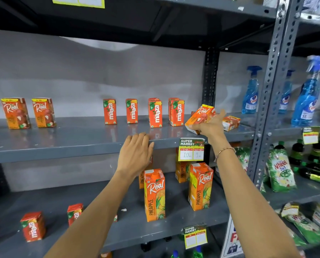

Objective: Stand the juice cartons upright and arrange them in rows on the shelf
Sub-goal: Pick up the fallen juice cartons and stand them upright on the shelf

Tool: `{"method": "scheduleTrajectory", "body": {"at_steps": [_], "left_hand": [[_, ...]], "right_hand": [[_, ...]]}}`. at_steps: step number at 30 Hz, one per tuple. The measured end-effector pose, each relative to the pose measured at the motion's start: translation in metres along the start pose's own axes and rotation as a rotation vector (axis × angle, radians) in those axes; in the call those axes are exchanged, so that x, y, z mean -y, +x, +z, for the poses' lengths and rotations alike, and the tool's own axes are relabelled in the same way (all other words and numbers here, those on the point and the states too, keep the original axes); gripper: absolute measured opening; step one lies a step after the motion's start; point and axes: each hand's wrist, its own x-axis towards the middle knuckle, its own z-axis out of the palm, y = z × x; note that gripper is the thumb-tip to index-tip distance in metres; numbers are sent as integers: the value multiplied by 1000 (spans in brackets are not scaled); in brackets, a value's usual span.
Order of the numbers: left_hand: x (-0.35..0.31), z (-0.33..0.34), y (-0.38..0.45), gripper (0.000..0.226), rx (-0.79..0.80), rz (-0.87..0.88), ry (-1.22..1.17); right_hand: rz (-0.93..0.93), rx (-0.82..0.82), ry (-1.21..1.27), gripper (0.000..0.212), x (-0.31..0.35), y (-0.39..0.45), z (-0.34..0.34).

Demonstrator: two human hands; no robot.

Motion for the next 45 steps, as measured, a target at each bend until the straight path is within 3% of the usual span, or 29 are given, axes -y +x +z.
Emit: {"method": "scheduleTrajectory", "body": {"at_steps": [2, 4, 5, 9, 15, 19, 25, 30, 35, 45], "left_hand": [[20, -7, -8, 34, 21, -27, 19], [45, -15, -20, 39, 33, -63, 39], [59, -19, -27, 40, 30, -91, 43], [125, -41, -58, 40, 5, -184, 95], [239, -82, -109, 42, 57, -309, 234], [307, -110, -134, 45, 124, -263, 270], [381, -136, -157, 54, 192, -264, 231], [417, -138, -163, 56, 162, -255, 102], [442, -136, -174, 50, 127, -258, 133], [442, -123, -177, 45, 10, -265, 139]], "right_hand": [[71, 75, 88, 94, 3, -14, 4], [38, 178, 126, 61, 8, -31, 13], [12, 232, 152, 55, 11, -42, 22], [6, 376, 243, 67, 33, -85, 81], [-80, 580, 241, 63, 68, -151, 188], [-108, 681, 225, 62, 93, -192, 263], [-143, 688, 180, 55, 126, -236, 364], [-198, 664, 113, 57, 140, -250, 427], [-252, 643, -27, 53, 147, -253, 461], [-251, 716, -40, 76, 144, -255, 484]]}}
